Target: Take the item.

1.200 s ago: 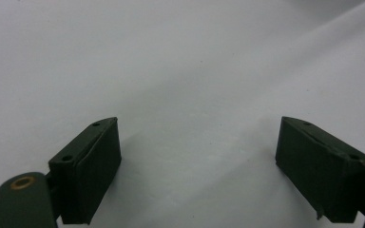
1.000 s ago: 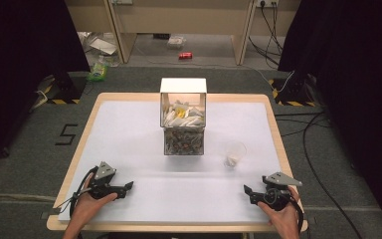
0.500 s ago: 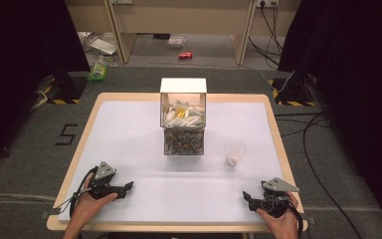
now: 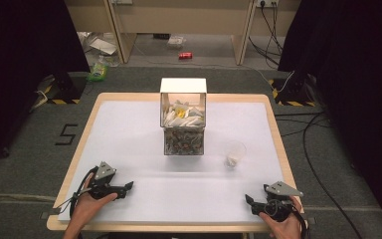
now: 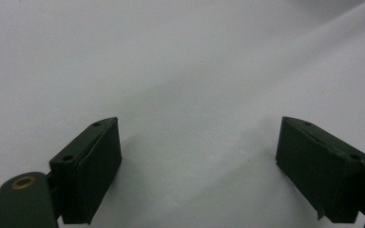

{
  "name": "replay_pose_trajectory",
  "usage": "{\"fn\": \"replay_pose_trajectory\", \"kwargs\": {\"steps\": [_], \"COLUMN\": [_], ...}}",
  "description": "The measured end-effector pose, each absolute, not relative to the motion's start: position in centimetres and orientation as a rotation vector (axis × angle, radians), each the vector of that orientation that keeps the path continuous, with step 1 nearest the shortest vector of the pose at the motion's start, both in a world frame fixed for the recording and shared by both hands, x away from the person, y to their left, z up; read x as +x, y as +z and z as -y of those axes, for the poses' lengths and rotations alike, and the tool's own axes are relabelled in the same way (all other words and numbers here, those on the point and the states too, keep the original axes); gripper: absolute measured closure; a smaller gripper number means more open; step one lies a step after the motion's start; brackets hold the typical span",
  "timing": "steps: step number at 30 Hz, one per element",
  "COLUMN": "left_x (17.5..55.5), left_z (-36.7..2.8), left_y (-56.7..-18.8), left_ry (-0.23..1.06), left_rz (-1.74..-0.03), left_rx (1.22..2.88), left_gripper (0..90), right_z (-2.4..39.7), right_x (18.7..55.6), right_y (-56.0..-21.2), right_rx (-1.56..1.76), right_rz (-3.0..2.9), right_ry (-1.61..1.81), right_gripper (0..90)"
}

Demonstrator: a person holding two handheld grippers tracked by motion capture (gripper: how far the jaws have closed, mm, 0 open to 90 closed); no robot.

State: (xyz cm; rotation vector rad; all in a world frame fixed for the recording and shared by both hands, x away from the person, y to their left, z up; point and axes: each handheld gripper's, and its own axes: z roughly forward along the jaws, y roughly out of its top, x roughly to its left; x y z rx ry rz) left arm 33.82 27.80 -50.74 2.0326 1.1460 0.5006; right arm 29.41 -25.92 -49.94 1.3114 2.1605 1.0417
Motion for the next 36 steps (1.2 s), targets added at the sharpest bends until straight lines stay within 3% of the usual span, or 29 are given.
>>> {"fn": "replay_pose_trajectory", "kwargs": {"steps": [36], "left_x": [33.8], "left_z": [-27.8], "left_y": [-50.8], "left_ry": [0.501], "left_rz": [-1.145], "left_rx": [2.031], "left_gripper": [14.5], "right_z": [26.6], "right_x": [28.1], "right_y": [-50.2], "right_rx": [1.293], "right_rz": [-2.144], "right_ry": [1.003], "right_gripper": [19.4]}}
